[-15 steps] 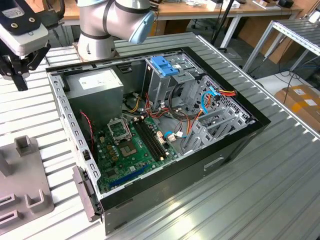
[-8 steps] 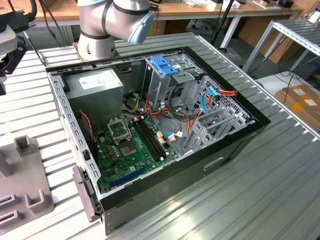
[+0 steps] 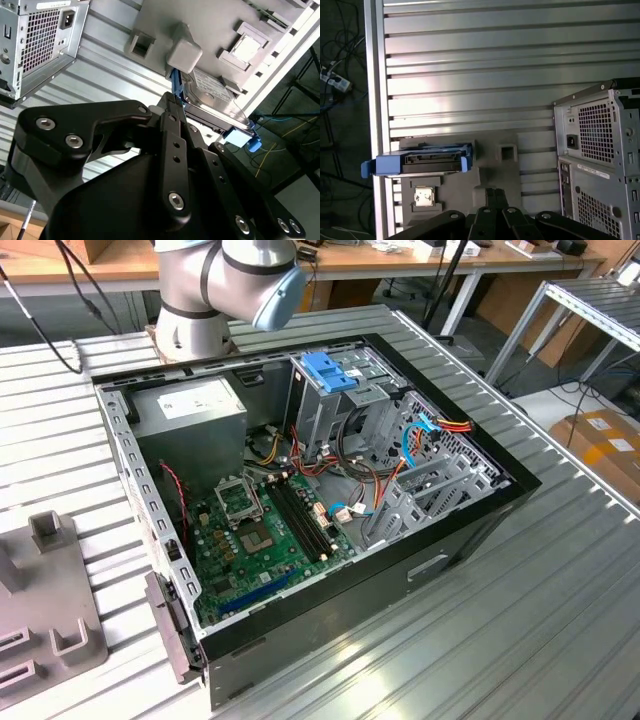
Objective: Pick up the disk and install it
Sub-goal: 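Reach for the disk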
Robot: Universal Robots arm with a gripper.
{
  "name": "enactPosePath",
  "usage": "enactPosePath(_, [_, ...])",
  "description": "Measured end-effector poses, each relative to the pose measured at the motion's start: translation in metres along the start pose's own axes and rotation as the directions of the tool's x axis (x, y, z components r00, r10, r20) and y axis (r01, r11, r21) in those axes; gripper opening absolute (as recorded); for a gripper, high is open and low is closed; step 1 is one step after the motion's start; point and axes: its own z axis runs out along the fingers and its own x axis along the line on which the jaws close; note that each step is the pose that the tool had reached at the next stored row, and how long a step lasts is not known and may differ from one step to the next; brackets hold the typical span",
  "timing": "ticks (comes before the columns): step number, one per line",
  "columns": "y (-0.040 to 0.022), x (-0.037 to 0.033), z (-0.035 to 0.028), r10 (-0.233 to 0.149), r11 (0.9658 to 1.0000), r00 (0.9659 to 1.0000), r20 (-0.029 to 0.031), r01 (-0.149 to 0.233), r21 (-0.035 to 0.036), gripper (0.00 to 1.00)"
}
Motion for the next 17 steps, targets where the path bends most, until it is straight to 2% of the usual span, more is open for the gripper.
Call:
enactPosePath(1, [-0.0002,0.0027,0.0000,0.000,1.0000,1.0000,0.0001,0.000,0.0000,0.11])
enactPosePath(3, [-0.0013,0.0169,-0.0003,0.000,1.0000,1.0000,0.0000,0.000,0.0000,0.11])
enactPosePath(8, [-0.0028,0.0376,-0.0006,0.000,1.0000,1.0000,0.0000,0.000,0.0000,0.11])
enactPosePath(12, [-0.0051,0.0683,-0.0013,0.000,1.0000,1.0000,-0.0001,0.000,0.0000,0.11])
enactPosePath(13, [-0.0056,0.0740,-0.0013,0.000,1.0000,1.0000,0.0000,0.000,0.0000,0.11])
enactPosePath(14, [-0.0065,0.0852,-0.0016,0.000,1.0000,1.0000,-0.0002,0.000,0.0001,0.11])
enactPosePath(17, [-0.0083,0.1089,-0.0018,0.000,1.0000,1.0000,0.0002,0.000,-0.0001,0.11])
